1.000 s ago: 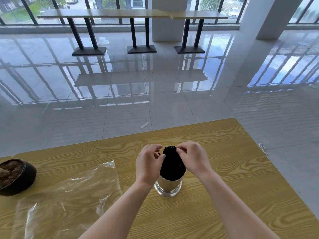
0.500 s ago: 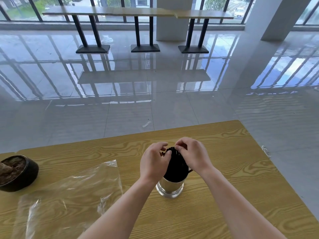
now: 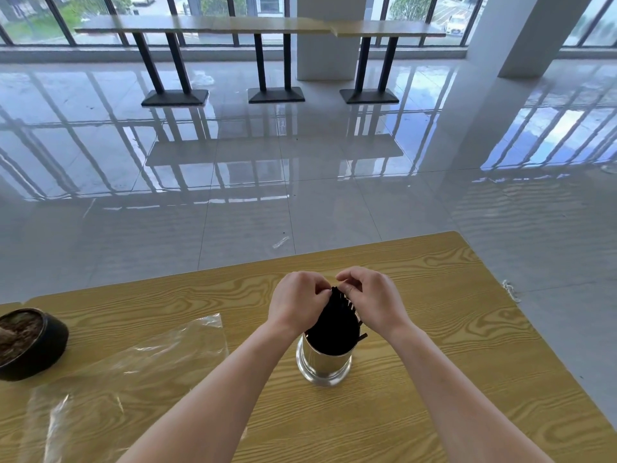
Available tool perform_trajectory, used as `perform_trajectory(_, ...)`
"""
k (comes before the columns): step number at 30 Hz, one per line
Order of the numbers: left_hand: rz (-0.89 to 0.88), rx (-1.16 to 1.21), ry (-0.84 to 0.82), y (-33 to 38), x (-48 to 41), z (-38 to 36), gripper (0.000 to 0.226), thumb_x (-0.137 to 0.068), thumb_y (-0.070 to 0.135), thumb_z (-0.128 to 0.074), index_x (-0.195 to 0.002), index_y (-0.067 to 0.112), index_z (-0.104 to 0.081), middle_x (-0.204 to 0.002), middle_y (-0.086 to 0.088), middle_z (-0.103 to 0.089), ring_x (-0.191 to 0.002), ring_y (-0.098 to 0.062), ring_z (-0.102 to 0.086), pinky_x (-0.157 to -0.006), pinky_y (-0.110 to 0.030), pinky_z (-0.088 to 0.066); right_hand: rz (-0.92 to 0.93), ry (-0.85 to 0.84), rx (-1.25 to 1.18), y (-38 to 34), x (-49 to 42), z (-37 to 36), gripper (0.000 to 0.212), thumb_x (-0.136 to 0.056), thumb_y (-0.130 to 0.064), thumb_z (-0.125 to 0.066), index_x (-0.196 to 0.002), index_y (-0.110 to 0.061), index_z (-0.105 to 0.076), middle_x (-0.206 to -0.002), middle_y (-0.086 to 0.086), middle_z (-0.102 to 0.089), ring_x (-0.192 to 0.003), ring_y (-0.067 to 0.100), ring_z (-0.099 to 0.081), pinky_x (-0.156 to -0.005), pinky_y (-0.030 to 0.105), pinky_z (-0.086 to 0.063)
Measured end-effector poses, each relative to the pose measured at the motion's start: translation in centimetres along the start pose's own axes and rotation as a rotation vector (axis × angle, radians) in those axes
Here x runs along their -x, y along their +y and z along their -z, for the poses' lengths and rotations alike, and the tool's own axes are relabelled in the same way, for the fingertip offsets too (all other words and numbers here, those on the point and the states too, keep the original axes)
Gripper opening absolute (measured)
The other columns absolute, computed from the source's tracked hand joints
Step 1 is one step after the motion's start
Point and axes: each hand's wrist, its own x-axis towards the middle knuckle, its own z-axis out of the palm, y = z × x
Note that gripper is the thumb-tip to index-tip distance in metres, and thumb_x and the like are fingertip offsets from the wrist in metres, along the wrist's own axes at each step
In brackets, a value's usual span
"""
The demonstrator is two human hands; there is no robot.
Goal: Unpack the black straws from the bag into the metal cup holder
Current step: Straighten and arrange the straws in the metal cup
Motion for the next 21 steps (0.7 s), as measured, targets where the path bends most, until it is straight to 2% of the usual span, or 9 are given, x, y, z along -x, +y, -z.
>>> perform_trajectory(8, -0.015, 0.041, 0.082, 0.4, 0.3, 1.1, 0.011, -0.087, 0.024, -0.070, -0.090, 0.022, -0.080, -0.085, 0.008, -0.078, -0.083, -0.009, -0.069, -0.078, -0.033, -0.057, 0.018, 0.037, -0.027, 0.0, 0.5, 0.2, 0.016, -0.093, -0.016, -0.068, -0.107, -0.021, -0.074, -0.091, -0.011, -0.076, -0.085, -0.003, -0.067, -0.069, 0.005, -0.044)
perform_trajectory(13, -0.087, 0.098, 0.187, 1.6, 1.1, 4.2, 0.008, -0.087, 0.020, -0.074, -0.092, 0.019, -0.080, -0.079, 0.010, -0.076, -0.075, -0.003, -0.069, -0.075, -0.031, -0.059, 0.109, 0.199, -0.051, -0.5, 0.9, 1.3, 0.014, -0.090, -0.016, -0.072, -0.103, -0.018, -0.076, -0.088, -0.010, -0.076, -0.078, -0.007, -0.064, -0.068, 0.004, -0.047)
perform_trajectory(15, -0.107, 0.133, 0.245, 2.0, 1.4, 6.0, 0.007, -0.087, 0.020, -0.075, -0.092, 0.021, -0.080, -0.076, 0.015, -0.074, -0.070, 0.004, -0.067, -0.070, -0.023, -0.058, 0.149, 0.273, -0.089, -0.9, 1.0, 2.1, 0.015, -0.089, -0.013, -0.074, -0.103, -0.017, -0.076, -0.089, -0.009, -0.076, -0.079, -0.007, -0.066, -0.070, 0.005, -0.049)
perform_trajectory(17, -0.108, 0.188, 0.310, 2.2, 1.8, 8.0, 0.008, -0.086, 0.020, -0.077, -0.092, 0.023, -0.080, -0.072, 0.025, -0.068, -0.068, 0.011, -0.065, -0.062, -0.007, -0.049, 0.178, 0.335, -0.113, -1.3, 1.1, 3.0, 0.015, -0.089, -0.011, -0.074, -0.103, -0.016, -0.075, -0.089, -0.009, -0.075, -0.080, -0.004, -0.067, -0.071, 0.009, -0.052)
perform_trajectory(19, -0.096, 0.260, 0.390, 2.0, 2.4, 10.1, 0.012, -0.084, 0.022, -0.078, -0.086, 0.034, -0.078, -0.067, 0.030, -0.067, -0.072, 0.014, -0.064, -0.062, -0.002, -0.045, 0.203, 0.394, -0.128, -1.7, 1.2, 4.0, 0.015, -0.090, -0.012, -0.073, -0.104, -0.016, -0.075, -0.088, -0.010, -0.073, -0.079, -0.002, -0.067, -0.071, 0.015, -0.056)
perform_trajectory(21, -0.067, 0.358, 0.481, 1.6, 3.2, 12.2, 0.020, -0.082, 0.026, -0.080, -0.077, 0.044, -0.074, -0.071, 0.032, -0.071, -0.070, 0.011, -0.066, -0.060, -0.002, -0.045, 0.237, 0.466, -0.158, -2.0, 1.3, 5.0, 0.013, -0.091, -0.015, -0.072, -0.103, -0.017, -0.074, -0.083, -0.014, -0.071, -0.074, 0.001, -0.067, -0.069, 0.019, -0.057)
